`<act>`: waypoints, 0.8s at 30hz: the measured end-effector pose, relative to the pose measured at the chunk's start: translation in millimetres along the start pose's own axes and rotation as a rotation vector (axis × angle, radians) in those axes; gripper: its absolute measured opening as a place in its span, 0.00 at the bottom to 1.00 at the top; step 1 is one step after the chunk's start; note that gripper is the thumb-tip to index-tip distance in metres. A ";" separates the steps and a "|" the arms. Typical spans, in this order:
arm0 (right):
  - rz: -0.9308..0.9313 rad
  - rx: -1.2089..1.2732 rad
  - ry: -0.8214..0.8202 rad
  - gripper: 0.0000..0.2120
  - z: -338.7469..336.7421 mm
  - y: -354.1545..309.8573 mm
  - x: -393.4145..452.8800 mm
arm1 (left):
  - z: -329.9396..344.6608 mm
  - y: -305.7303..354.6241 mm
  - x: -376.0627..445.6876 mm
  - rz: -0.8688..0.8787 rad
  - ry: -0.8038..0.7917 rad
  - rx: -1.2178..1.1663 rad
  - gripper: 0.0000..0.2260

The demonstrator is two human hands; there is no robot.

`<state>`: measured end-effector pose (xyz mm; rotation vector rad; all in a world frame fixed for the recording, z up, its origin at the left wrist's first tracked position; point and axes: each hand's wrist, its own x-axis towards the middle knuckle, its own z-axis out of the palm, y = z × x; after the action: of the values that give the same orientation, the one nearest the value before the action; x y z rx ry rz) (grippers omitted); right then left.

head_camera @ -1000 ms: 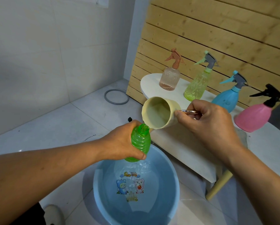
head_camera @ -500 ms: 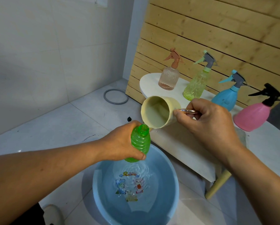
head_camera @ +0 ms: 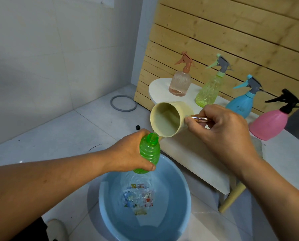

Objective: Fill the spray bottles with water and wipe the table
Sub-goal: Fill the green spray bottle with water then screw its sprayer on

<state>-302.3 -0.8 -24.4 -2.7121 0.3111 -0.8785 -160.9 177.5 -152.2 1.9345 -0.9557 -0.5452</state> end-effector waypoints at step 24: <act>-0.154 -0.102 0.076 0.15 5.1 2.9 -2.0 | 1.3 -3.1 1.3 0.016 -0.004 -0.012 0.33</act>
<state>-301.2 -2.0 -30.4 -2.8314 0.1684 -1.0369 -159.7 176.8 -155.5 1.9143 -0.9670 -0.5443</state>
